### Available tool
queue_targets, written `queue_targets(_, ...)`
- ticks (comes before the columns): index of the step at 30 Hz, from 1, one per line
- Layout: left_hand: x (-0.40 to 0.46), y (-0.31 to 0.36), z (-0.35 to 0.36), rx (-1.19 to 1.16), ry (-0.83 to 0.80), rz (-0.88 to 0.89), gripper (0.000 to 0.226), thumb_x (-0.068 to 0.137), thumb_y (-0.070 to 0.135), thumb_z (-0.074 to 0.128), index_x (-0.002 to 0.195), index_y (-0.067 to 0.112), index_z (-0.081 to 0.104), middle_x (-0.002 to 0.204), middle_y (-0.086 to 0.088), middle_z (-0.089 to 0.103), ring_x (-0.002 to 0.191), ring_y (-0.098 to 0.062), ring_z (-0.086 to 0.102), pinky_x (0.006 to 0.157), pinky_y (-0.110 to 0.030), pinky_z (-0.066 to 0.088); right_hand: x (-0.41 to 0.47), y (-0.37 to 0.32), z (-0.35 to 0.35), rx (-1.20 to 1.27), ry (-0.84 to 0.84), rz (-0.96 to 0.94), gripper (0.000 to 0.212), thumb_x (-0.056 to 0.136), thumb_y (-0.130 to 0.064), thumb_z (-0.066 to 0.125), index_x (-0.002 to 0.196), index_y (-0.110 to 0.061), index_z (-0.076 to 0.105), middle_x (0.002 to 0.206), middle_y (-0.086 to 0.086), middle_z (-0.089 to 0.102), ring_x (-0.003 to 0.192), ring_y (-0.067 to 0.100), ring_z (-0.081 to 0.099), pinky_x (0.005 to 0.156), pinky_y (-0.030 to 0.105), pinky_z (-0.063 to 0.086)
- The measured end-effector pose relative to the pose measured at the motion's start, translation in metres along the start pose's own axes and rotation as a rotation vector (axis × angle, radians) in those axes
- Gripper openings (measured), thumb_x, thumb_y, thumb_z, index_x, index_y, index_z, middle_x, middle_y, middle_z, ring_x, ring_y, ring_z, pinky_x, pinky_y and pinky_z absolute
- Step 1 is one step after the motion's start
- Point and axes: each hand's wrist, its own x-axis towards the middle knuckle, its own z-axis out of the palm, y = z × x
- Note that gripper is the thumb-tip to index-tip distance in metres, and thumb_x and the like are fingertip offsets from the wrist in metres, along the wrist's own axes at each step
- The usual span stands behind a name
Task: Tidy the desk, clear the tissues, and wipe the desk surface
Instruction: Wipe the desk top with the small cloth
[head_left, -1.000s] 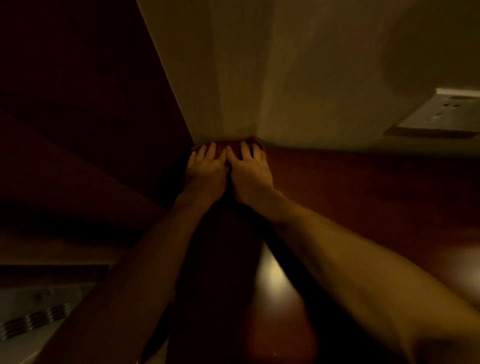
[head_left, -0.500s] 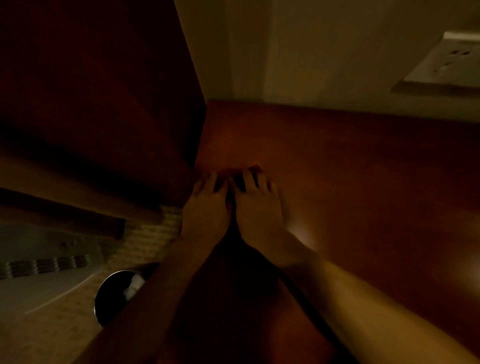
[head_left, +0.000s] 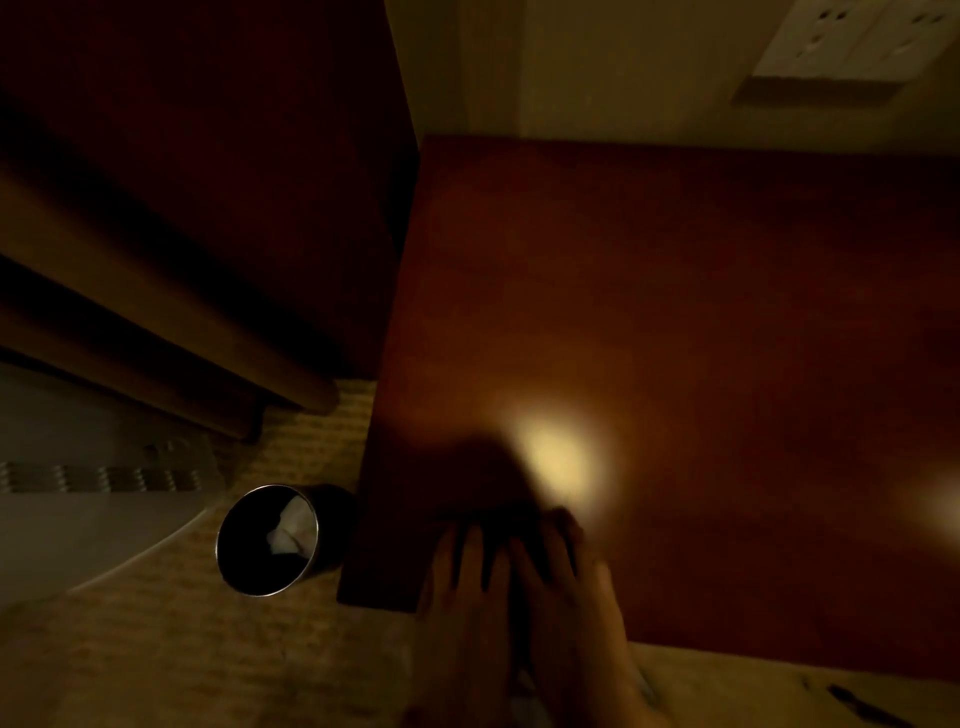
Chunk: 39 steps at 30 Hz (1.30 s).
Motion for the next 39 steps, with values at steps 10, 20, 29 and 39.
queue_targets(10,0.137,0.033,-0.052,0.063,0.044,-0.014,0.049,0.093,0.030,0.043,0.140,0.022,0.034,0.151,-0.008,0.029,0.142,-0.029,0.020,0.100,-0.041,0.045,0.117,0.056,-0.049,0.045,0.057,0.098,0.050,0.093,-0.033,0.048,0.139,-0.016,0.042,0.147,0.008,0.038,0.138,0.037,0.030,0.108,0.045,0.035)
queue_targets(20,0.371,0.070,-0.100,0.035,0.173,-0.005,0.042,0.098,0.029,0.037,0.139,0.024,0.031,0.152,-0.006,0.023,0.142,-0.025,0.014,0.104,-0.039,0.036,0.335,0.172,-0.101,-0.184,-0.013,0.100,0.073,0.078,-0.043,0.004,0.142,-0.020,0.029,0.149,0.008,0.033,0.139,0.036,0.025,0.111,0.050,0.025)
queue_targets(29,0.448,0.090,-0.112,0.090,0.239,0.090,0.042,0.093,0.016,0.043,0.134,0.017,0.042,0.140,-0.010,0.041,0.132,-0.031,0.031,0.095,-0.038,0.041,0.391,0.215,-0.128,-0.261,0.076,0.119,0.056,0.087,-0.029,0.037,0.142,-0.018,0.030,0.145,0.012,0.038,0.132,0.036,0.034,0.110,0.046,0.030)
queue_targets(39,0.278,0.101,-0.056,0.095,0.197,0.166,0.036,0.090,0.031,0.046,0.123,0.016,0.052,0.128,-0.011,0.050,0.119,-0.034,0.042,0.094,-0.040,0.039,0.200,0.168,-0.111,0.002,0.003,0.139,0.060,0.087,-0.030,0.050,0.142,-0.018,0.031,0.145,0.012,0.034,0.130,0.036,0.030,0.110,0.046,0.030)
